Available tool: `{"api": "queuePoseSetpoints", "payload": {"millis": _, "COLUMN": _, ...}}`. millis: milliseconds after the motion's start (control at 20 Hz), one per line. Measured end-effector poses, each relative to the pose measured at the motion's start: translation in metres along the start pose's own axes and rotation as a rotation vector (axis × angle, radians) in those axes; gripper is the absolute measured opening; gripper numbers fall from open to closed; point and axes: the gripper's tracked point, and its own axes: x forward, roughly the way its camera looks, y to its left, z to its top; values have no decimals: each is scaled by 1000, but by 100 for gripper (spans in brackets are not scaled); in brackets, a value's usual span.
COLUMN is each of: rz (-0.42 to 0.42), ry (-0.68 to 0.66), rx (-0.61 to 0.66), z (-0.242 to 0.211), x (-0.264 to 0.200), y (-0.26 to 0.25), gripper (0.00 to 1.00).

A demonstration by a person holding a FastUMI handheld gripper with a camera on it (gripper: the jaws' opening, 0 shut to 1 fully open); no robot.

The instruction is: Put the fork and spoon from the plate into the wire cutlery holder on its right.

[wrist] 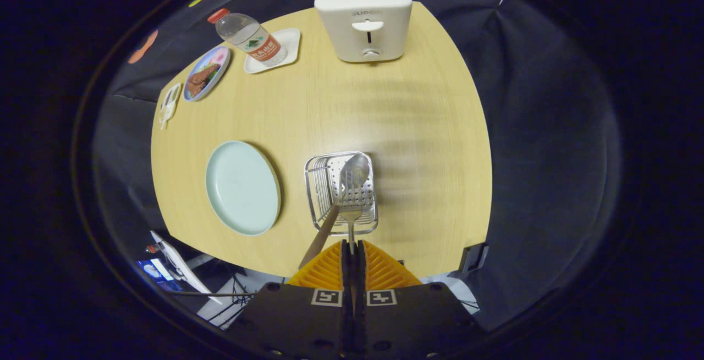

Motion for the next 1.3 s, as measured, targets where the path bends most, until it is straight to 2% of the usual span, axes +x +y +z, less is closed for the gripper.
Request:
{"api": "queuePoseSetpoints", "payload": {"millis": 100, "rz": -6, "ry": 4, "rx": 3, "z": 4, "x": 1, "y": -3, "gripper": 1}}
{"api": "queuePoseSetpoints", "payload": {"millis": 250, "rz": 4, "ry": -9, "rx": 17, "z": 10, "x": 4, "y": -2, "gripper": 13}}
{"api": "queuePoseSetpoints", "payload": {"millis": 300, "rz": 9, "ry": -26, "rx": 20, "z": 14, "x": 5, "y": -1, "gripper": 21}}
{"api": "queuePoseSetpoints", "payload": {"millis": 350, "rz": 25, "ry": -56, "rx": 26, "z": 19, "x": 3, "y": 2, "gripper": 22}}
{"api": "queuePoseSetpoints", "payload": {"millis": 400, "rz": 26, "ry": -84, "rx": 22, "z": 23, "x": 1, "y": 4, "gripper": 39}}
{"api": "queuePoseSetpoints", "payload": {"millis": 500, "rz": 38, "ry": -147, "rx": 7, "z": 29, "x": -8, "y": 9, "gripper": 59}}
{"api": "queuePoseSetpoints", "payload": {"millis": 600, "rz": 44, "ry": -216, "rx": -12, "z": 35, "x": -18, "y": 15, "gripper": 61}}
{"api": "queuePoseSetpoints", "payload": {"millis": 650, "rz": 46, "ry": -259, "rx": -25, "z": 38, "x": -25, "y": 20, "gripper": 66}}
{"api": "queuePoseSetpoints", "payload": {"millis": 800, "rz": 52, "ry": -421, "rx": -59, "z": 49, "x": -51, "y": 32, "gripper": 92}}
{"api": "queuePoseSetpoints", "payload": {"millis": 900, "rz": 73, "ry": -555, "rx": -57, "z": 56, "x": -77, "y": 43, "gripper": 98}}
{"api": "queuePoseSetpoints", "payload": {"millis": 1050, "rz": 129, "ry": -769, "rx": -71, "z": 57, "x": -124, "y": 65, "gripper": 97}}
{"api": "queuePoseSetpoints", "payload": {"millis": 1300, "rz": 92, "ry": -1131, "rx": -140, "z": 40, "x": -208, "y": 78, "gripper": 97}}
